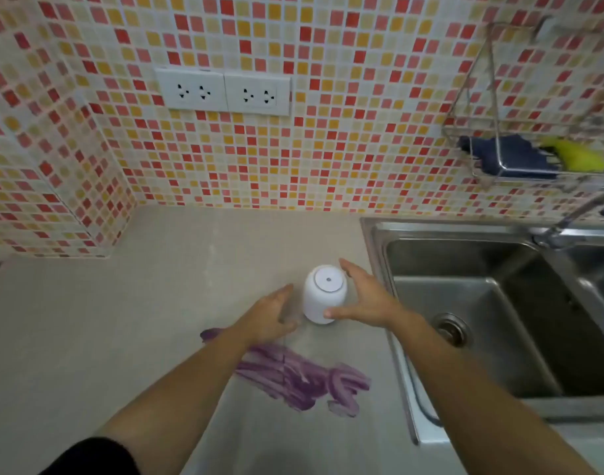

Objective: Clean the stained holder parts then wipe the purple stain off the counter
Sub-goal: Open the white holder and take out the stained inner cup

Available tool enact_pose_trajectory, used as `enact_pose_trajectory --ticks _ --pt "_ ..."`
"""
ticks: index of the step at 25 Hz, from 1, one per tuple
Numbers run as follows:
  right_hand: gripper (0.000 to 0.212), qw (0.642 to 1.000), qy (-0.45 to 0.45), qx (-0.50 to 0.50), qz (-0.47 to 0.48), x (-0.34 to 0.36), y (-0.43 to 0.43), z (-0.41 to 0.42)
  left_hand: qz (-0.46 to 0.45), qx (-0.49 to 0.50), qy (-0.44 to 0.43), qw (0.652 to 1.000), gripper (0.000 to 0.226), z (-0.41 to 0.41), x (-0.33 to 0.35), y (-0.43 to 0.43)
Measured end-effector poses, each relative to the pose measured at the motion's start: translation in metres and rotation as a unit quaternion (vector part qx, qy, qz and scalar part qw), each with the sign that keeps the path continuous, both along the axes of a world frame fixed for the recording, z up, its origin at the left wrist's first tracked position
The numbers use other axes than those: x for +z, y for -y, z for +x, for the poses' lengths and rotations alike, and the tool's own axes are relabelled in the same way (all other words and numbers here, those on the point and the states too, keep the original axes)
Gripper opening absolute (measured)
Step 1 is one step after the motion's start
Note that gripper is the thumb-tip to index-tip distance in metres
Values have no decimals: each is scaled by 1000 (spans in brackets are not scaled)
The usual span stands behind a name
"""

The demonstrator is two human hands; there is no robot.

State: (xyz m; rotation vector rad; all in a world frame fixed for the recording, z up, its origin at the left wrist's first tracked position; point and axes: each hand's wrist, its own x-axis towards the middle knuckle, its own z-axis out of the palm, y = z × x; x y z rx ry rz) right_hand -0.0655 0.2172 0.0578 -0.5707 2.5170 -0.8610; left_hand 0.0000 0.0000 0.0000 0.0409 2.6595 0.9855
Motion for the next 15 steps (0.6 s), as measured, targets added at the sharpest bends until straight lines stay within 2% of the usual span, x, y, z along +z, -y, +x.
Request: enact_pose_trajectory --ticks 3,9,15 --pt "106 999 -34 13 -33 -7 9 -6 49 24 -5 998 90 -6 -7 -2" --pt "86 995 -35 -48 -84 -13 11 -14 76 12 9 997 109 -21 -24 -10" --pt "79 991 -37 -61 -116 -11 12 -14 184 73 -26 980 103 -22 -23 -27"
